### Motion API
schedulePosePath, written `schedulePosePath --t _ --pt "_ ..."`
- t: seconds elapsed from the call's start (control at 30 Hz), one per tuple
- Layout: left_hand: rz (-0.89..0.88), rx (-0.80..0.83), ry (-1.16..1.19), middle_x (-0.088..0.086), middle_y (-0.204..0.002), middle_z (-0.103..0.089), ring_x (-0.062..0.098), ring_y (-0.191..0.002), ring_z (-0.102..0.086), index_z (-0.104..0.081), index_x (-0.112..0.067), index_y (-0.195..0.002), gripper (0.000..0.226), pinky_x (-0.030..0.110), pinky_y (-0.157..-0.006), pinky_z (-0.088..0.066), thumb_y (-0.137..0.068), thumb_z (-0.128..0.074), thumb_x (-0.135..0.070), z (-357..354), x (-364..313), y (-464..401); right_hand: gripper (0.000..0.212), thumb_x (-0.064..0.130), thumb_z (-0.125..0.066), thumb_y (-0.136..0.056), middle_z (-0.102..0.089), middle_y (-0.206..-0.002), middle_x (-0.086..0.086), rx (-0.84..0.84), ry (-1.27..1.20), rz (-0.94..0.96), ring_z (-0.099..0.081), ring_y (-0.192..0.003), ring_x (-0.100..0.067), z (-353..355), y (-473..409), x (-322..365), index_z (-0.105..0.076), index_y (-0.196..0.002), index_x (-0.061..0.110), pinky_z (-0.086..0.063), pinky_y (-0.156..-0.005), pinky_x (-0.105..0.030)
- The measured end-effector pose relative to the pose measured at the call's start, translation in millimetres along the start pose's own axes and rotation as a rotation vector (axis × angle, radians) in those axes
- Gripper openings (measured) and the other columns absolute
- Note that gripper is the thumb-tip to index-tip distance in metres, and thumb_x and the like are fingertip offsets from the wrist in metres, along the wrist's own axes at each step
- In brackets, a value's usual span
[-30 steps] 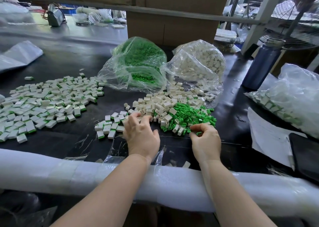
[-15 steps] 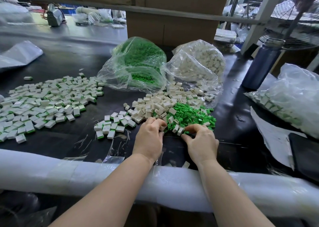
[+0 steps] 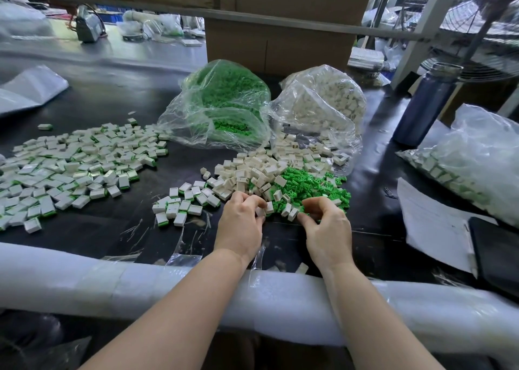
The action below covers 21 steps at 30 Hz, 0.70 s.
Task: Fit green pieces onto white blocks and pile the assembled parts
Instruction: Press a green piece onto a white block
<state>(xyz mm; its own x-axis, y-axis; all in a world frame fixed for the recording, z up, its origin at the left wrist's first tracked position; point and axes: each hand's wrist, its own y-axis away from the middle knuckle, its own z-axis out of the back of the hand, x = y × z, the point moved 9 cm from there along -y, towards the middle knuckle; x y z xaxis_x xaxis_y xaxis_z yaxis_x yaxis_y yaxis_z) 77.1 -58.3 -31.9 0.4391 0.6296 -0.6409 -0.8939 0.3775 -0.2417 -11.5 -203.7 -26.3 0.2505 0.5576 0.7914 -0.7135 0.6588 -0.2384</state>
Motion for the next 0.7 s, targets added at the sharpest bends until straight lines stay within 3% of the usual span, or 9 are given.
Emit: schedulePosePath --t 0.23,0.37,0.57,0.7 --pt "-0.031 -0.055 0.103 0.002 -0.105 -0.061 0.017 -0.095 -0.054 -0.062 -0.015 -0.107 0.017 0.024 -0.084 -0.044 -0.092 -0.054 -0.010 8 -4 2 0.024 -0.002 -0.059 -0.085 -0.062 -0.083 0.010 0.013 -0.128 0.012 -0.060 -0.082 -0.011 -2 -1 0 -0.065 -0.093 0.020 -0.047 -0.080 -0.022" --pt "-0.053 -0.057 0.217 -0.003 -0.100 -0.055 0.011 -0.085 -0.053 -0.064 -0.020 -0.112 0.025 0.011 -0.079 -0.039 -0.093 -0.052 -0.009 11 -7 3 0.030 -0.003 -0.058 -0.085 -0.061 -0.080 0.017 0.018 -0.182 0.032 -0.058 -0.070 -0.004 -2 0 0 -0.069 -0.098 0.021 -0.044 -0.066 -0.006" --pt "-0.005 0.038 0.406 -0.001 -0.098 -0.055 0.011 -0.084 -0.060 -0.066 -0.020 -0.086 0.011 0.012 -0.082 -0.047 -0.083 -0.067 -0.009 5 -6 2 0.026 -0.001 -0.063 -0.084 -0.066 -0.078 0.012 0.044 -0.284 0.053 -0.060 -0.072 -0.004 -3 1 6 -0.068 -0.086 0.024 -0.046 -0.068 -0.006" --pt "0.064 0.071 0.563 -0.004 -0.083 -0.064 0.009 -0.080 -0.062 -0.062 -0.022 -0.090 0.018 0.013 -0.077 -0.049 -0.082 -0.067 -0.006 1 2 1 0.026 -0.002 -0.067 -0.080 -0.064 -0.074 0.009 0.072 -0.361 0.045 -0.060 -0.066 0.002 -4 2 8 -0.064 -0.080 0.024 -0.047 -0.067 -0.007"
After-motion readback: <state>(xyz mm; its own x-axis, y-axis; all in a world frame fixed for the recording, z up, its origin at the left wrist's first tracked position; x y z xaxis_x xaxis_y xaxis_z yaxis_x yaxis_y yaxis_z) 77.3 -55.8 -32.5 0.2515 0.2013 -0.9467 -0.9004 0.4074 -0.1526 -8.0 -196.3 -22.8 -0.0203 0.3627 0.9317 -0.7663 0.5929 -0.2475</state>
